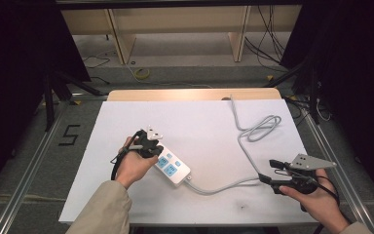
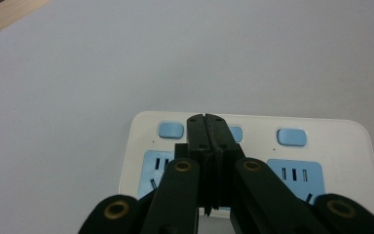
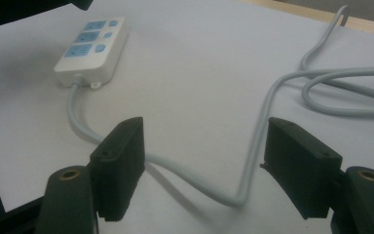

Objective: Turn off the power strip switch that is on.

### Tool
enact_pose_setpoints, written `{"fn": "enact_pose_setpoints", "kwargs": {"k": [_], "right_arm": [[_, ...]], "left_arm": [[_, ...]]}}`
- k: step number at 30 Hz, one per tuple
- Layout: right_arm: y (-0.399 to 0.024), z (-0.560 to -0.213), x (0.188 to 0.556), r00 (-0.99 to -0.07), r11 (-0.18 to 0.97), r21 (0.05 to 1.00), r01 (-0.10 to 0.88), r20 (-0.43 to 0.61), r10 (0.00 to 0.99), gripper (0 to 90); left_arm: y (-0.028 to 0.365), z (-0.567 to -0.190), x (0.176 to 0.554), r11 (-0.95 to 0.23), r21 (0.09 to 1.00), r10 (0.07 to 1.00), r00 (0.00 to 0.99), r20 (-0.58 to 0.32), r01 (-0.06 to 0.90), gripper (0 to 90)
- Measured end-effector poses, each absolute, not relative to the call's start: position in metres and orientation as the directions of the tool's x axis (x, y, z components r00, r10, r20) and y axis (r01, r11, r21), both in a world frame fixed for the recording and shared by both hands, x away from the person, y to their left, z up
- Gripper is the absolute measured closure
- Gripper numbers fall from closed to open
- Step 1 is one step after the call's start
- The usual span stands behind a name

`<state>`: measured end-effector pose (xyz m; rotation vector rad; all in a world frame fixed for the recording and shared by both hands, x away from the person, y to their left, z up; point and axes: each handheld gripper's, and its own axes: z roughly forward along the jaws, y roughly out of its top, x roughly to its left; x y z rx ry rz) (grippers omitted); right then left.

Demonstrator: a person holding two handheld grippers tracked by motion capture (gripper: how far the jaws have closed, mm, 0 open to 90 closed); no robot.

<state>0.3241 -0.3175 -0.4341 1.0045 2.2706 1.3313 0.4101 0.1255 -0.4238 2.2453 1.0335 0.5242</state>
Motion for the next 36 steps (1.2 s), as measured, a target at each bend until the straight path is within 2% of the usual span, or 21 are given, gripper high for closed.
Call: {"fn": "enact_pose_setpoints", "kwargs": {"k": [36], "right_arm": [[-0.317,-0.434,0.324,-0.701,0.318,0.854,0.412,0.074,0.709,31.5]], "left_arm": [[0.111,-0.428,0.425,-0.551,0.618,0.764,0.637,0.102,0.561,89.8]]}}
